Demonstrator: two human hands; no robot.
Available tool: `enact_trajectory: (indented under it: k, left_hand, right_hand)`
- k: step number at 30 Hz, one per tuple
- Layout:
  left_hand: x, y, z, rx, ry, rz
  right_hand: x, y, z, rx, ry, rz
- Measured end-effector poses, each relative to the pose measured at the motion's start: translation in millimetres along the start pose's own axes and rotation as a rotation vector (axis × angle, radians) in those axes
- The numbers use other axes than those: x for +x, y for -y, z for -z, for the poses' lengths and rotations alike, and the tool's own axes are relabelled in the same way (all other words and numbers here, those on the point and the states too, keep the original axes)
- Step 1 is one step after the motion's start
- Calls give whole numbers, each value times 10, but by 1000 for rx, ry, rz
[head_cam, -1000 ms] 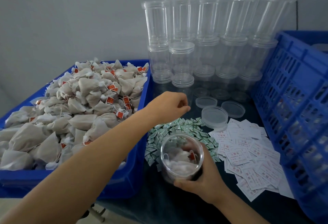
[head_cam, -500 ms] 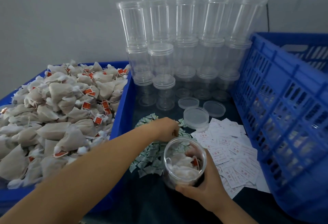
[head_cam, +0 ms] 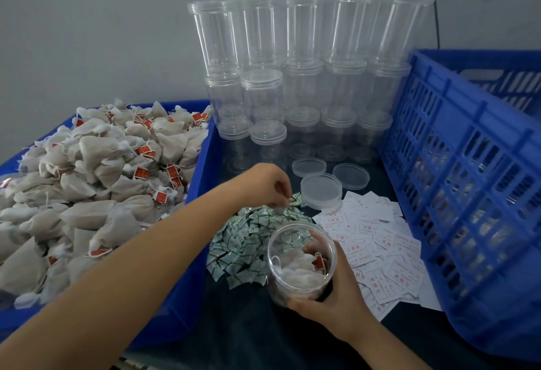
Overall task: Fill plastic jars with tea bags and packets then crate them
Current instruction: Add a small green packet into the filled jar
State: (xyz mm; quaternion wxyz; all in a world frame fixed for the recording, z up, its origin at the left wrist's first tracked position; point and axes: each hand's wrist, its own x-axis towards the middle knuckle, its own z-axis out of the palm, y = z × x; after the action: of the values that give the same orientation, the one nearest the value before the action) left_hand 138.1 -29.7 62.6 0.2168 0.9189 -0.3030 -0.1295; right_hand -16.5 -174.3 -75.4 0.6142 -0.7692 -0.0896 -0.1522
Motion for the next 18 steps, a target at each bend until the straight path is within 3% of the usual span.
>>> enact_trajectory:
  k: [8,18]
  left_hand:
    - [-674,-443,349,-450,-46,-37]
    - [-1024,-600,-187,33,-180,17]
  right_hand:
    - [-4,42,-7,8,37,23]
    - [-3,67,-14,29,49,-1]
